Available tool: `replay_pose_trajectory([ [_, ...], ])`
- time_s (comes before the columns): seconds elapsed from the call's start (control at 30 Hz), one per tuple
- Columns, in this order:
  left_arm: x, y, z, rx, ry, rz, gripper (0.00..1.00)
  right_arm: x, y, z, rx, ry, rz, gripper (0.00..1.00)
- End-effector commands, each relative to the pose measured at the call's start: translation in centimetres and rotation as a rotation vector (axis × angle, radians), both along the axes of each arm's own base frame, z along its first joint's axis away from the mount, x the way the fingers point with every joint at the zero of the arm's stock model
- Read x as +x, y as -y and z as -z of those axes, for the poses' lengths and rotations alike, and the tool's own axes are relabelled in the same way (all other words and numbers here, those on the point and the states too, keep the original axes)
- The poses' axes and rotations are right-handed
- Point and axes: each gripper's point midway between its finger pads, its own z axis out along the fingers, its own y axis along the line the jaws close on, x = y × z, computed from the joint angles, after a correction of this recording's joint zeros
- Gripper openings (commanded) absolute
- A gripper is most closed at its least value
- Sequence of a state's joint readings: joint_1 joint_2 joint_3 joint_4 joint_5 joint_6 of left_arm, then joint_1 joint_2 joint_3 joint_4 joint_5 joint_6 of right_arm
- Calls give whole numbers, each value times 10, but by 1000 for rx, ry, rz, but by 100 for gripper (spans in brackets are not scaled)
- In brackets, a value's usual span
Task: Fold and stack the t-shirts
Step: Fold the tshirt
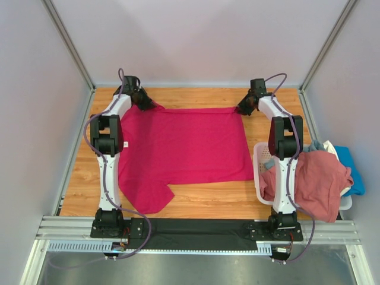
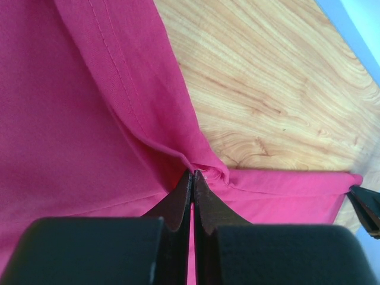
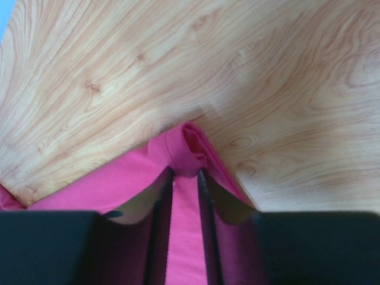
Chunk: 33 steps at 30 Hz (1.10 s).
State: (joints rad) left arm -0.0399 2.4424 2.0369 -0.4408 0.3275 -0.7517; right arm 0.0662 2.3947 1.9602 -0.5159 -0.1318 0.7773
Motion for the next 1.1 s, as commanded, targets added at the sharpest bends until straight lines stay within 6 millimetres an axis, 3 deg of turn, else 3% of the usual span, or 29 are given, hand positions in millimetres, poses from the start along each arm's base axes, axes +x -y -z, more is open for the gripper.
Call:
replay_pose_trajectory([
  [0.0,3,5,-54,24,99,40,0,11,6,-11,-1,38,13,19],
  [0.13,-7,7,-66,43,104,57,0,17,4,-24,5,66,-3,0],
  [0.3,-19,10,-86,52,117,63,0,15,2,-47,9,78,-27,0],
  [0.47,-32,12,-105,84,123,71,0,1,3,-56,3,47,-52,0],
  [0.7,-65,13,-108,119,88,84,0,-17,1,-58,22,2,-90,0],
  [0.73,-69,11,-117,125,102,82,0,-19,0,-63,19,9,-95,0],
  [0.8,-79,9,-115,147,89,84,0,-24,2,-63,19,1,-100,0],
  [0.83,-83,8,-125,153,110,83,0,-26,0,-68,23,6,-106,0],
  [1.07,-111,5,-122,180,73,102,0,-49,-1,-73,29,-33,-132,0],
])
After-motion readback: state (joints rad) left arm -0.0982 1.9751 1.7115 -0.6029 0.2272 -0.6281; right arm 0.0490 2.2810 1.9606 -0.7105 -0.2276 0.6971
